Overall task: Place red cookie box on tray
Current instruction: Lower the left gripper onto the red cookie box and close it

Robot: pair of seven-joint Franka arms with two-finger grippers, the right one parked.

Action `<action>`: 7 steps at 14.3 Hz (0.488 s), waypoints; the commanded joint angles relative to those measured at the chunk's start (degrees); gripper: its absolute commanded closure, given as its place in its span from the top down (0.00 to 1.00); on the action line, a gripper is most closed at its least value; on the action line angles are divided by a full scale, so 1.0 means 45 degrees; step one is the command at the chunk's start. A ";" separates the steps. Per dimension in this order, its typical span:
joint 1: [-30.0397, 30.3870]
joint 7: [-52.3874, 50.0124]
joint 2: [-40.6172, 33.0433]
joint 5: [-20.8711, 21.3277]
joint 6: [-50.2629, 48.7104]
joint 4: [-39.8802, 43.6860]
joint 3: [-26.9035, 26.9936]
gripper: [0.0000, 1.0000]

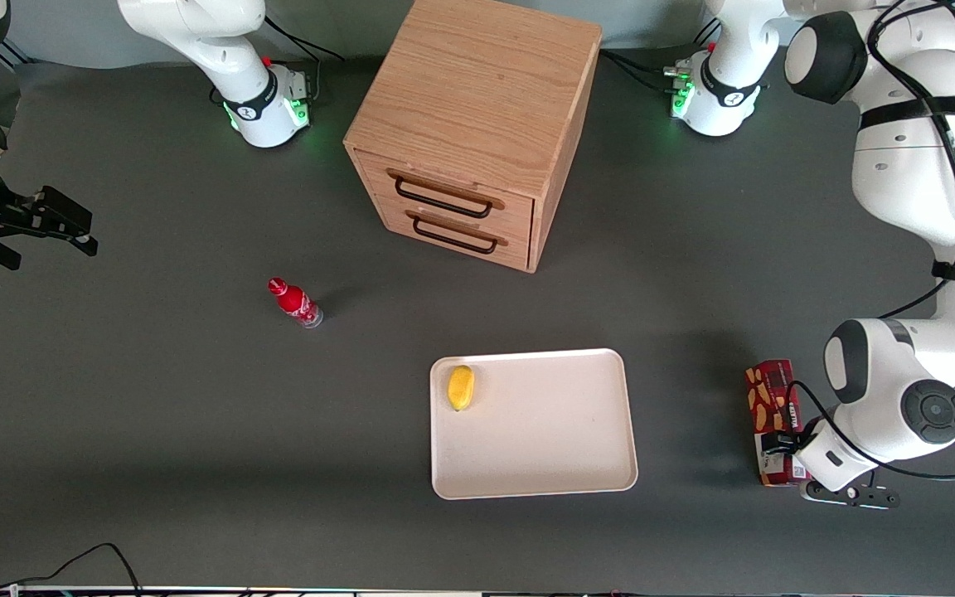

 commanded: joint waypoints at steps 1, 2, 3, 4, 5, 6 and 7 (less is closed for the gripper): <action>-0.0060 -0.0198 -0.0079 0.0235 0.0164 -0.0150 0.0017 0.00; -0.0118 -0.0217 -0.0080 0.0235 0.0183 -0.0150 0.0017 0.00; -0.0158 -0.0237 -0.0099 0.0255 0.0164 -0.0150 0.0017 0.00; -0.0158 -0.0218 -0.0176 0.0255 0.0087 -0.0092 0.0017 0.00; -0.0139 -0.0217 -0.0313 0.0235 -0.0088 0.0006 -0.0003 0.00; -0.0158 -0.0275 -0.0681 0.0197 -0.0206 0.0026 -0.0003 0.00; -0.0061 -0.0257 -0.1149 0.0061 -0.0806 0.0123 -0.0061 0.00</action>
